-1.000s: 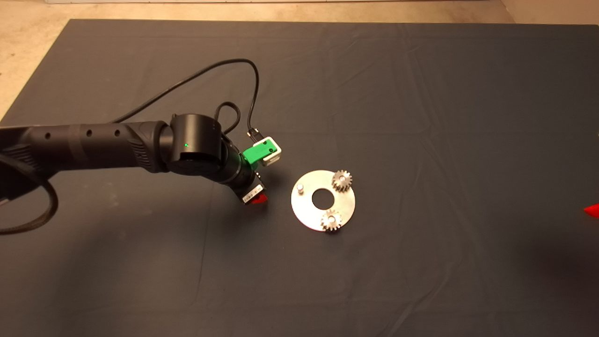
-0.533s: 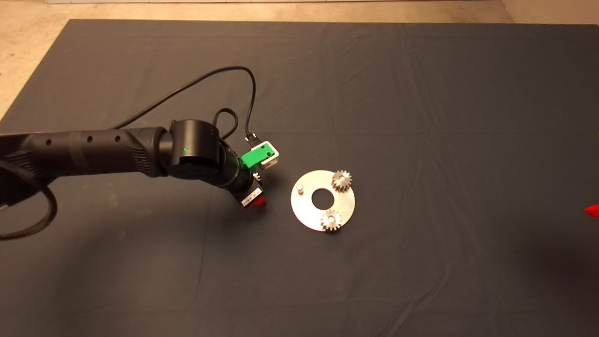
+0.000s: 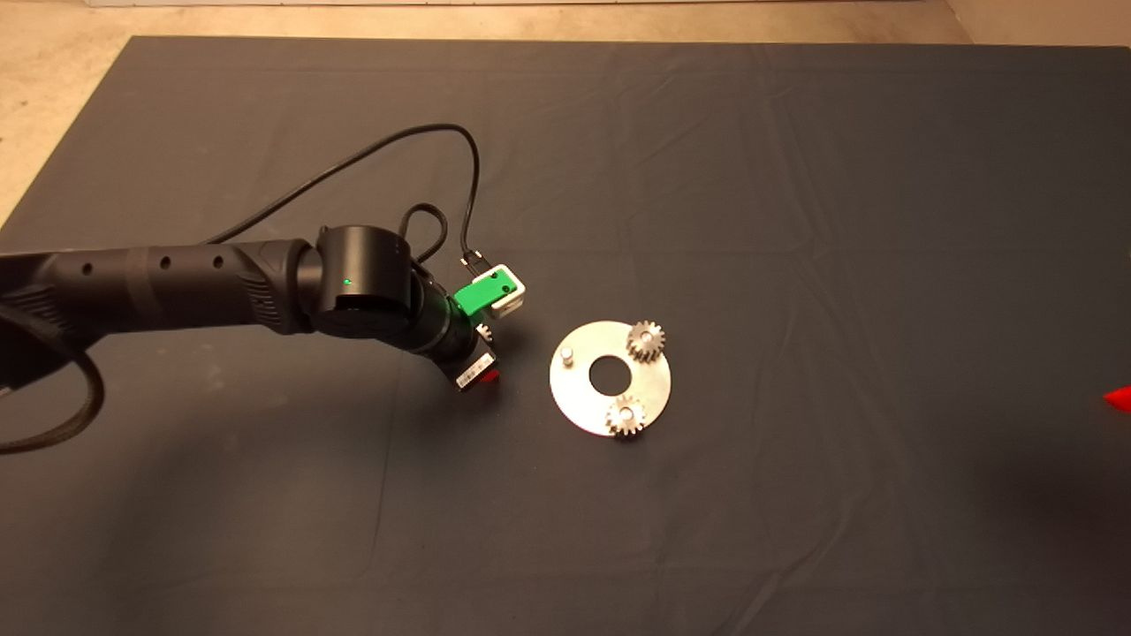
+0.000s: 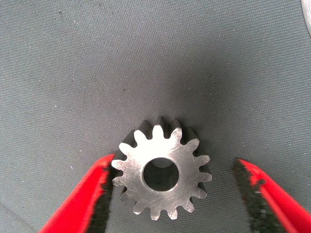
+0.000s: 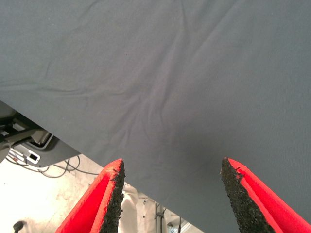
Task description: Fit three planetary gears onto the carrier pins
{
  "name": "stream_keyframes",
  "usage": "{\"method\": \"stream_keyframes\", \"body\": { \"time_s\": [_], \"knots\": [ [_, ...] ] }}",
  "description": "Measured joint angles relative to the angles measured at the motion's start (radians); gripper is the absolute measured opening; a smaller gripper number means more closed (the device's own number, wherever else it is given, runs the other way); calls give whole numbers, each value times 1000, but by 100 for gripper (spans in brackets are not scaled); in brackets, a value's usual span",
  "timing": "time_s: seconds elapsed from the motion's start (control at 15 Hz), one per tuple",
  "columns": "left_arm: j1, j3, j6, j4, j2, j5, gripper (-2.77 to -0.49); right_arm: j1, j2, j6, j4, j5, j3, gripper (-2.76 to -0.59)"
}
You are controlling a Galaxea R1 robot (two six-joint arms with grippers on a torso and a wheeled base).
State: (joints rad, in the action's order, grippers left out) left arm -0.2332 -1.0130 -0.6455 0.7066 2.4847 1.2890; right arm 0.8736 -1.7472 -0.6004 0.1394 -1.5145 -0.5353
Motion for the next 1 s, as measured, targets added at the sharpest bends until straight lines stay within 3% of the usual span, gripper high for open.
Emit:
{"method": "stream_keyframes", "body": {
  "time_s": [0.87,1.0],
  "knots": [
    [-4,0,0,1,0,1,-222,0,11,0,0,0,9,-191],
    [-4,0,0,1,0,1,-222,0,11,0,0,0,9,-191]
  ]
}}
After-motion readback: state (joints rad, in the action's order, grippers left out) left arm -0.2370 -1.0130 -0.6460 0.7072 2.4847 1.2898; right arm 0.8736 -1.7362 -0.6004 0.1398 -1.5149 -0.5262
